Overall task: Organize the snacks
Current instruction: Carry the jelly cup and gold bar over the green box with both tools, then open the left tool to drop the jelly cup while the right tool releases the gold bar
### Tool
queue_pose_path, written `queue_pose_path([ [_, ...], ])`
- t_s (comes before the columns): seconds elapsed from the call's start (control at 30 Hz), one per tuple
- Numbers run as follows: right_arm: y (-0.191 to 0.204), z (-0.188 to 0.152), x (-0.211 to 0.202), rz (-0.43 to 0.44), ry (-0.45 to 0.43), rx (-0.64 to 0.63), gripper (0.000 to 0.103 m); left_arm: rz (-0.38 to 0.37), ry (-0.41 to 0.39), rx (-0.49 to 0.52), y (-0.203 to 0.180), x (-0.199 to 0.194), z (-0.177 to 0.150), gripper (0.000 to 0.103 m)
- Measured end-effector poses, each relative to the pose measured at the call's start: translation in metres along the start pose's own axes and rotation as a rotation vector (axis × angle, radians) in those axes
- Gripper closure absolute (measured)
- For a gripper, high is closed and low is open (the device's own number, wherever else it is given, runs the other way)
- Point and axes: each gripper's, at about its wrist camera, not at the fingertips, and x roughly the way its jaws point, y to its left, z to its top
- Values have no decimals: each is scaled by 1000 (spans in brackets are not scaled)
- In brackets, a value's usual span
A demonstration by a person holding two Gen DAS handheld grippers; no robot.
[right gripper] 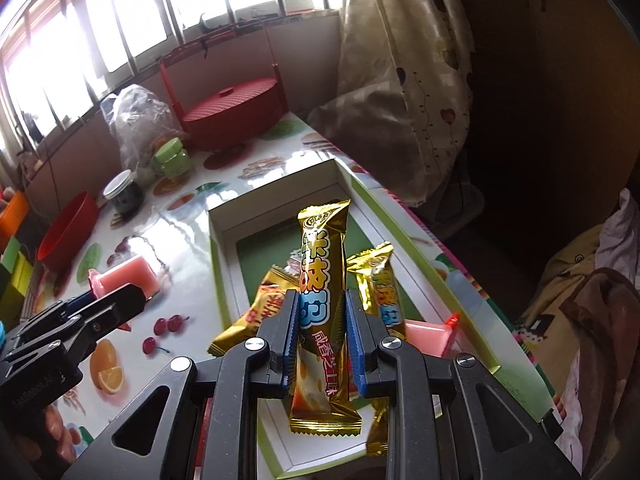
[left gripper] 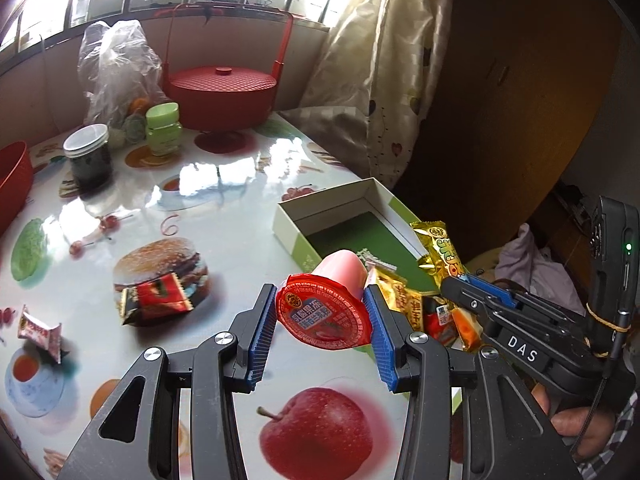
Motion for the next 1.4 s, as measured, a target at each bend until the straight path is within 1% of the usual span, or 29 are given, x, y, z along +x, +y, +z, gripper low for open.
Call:
queue_pose_path([
  [0.23, -12, -4, 1, -25, 11, 5, 82, -18, 16, 15, -13, 13, 4, 58],
  [0.4, -14, -6, -2, -39, -1, -8, 82, -19, 28, 43, -26, 25, 8, 58],
  [0.5, -16, -6, -2, -33, -3, -11, 82, -18, 36, 50, -30, 32, 9, 58],
  [0.6, -16, -6, -3, -51, -14, -24, 82, -22, 56, 56, -32, 42, 10, 58],
  [0.83, -17, -4, 0, -33, -13, -36, 82, -22, 93, 65, -40, 59, 4, 58],
  [1.23, -14, -6, 2, -24, -17, -61, 81, -4, 78, 71, -45, 64, 9, 58],
  [1.4, -10, -6, 2, -29, -13, -86, 81, 4, 85, 76, -45, 71, 13, 58],
])
